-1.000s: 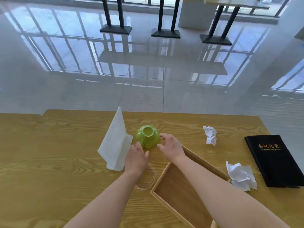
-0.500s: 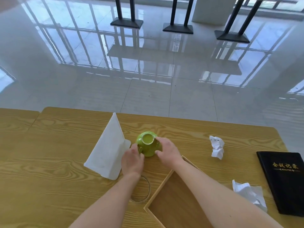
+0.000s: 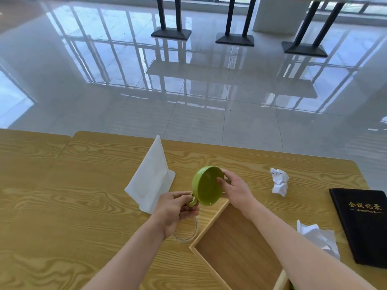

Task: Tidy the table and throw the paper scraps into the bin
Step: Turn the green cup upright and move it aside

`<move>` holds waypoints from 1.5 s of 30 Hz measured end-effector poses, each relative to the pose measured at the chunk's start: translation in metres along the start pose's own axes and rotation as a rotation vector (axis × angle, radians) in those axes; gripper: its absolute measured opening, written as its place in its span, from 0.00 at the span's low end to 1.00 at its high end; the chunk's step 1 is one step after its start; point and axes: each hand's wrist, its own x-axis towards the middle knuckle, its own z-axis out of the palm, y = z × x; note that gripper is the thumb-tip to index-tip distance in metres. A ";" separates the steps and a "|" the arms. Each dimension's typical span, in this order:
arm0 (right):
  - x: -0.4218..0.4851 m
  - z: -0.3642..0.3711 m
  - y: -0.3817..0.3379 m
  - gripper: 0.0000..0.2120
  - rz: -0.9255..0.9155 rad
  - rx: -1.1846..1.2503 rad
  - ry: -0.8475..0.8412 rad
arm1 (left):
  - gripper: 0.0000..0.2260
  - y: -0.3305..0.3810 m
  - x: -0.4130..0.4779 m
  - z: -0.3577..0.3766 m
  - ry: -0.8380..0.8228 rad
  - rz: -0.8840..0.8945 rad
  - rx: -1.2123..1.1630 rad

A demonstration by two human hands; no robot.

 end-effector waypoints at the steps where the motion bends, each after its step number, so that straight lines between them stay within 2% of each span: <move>1: -0.006 0.005 0.002 0.13 0.021 0.019 0.011 | 0.07 -0.002 -0.006 -0.005 -0.020 -0.017 0.012; 3: -0.017 0.015 0.007 0.17 0.041 -0.008 0.015 | 0.08 -0.009 -0.016 -0.015 -0.016 -0.030 0.056; 7: -0.037 0.039 0.009 0.13 0.067 -0.031 -0.054 | 0.12 -0.031 -0.040 -0.040 0.121 0.086 0.183; 15: -0.055 0.108 0.004 0.12 0.078 -0.190 -0.263 | 0.09 -0.079 -0.099 -0.116 0.220 0.302 0.441; 21: -0.060 0.158 0.007 0.12 0.034 -0.309 -0.348 | 0.10 -0.093 -0.120 -0.151 0.337 0.338 0.499; 28: -0.063 0.184 0.010 0.13 0.040 -0.374 -0.365 | 0.14 -0.110 -0.122 -0.169 0.476 0.308 0.561; 35: -0.067 0.209 0.016 0.17 0.035 -0.406 -0.297 | 0.17 -0.115 -0.121 -0.189 0.547 0.309 0.542; 41: -0.069 0.246 0.008 0.15 0.090 -0.315 -0.248 | 0.19 -0.107 -0.124 -0.219 0.567 0.313 0.526; 45: -0.066 0.274 0.001 0.15 0.118 -0.237 -0.245 | 0.24 -0.095 -0.125 -0.241 0.572 0.333 0.499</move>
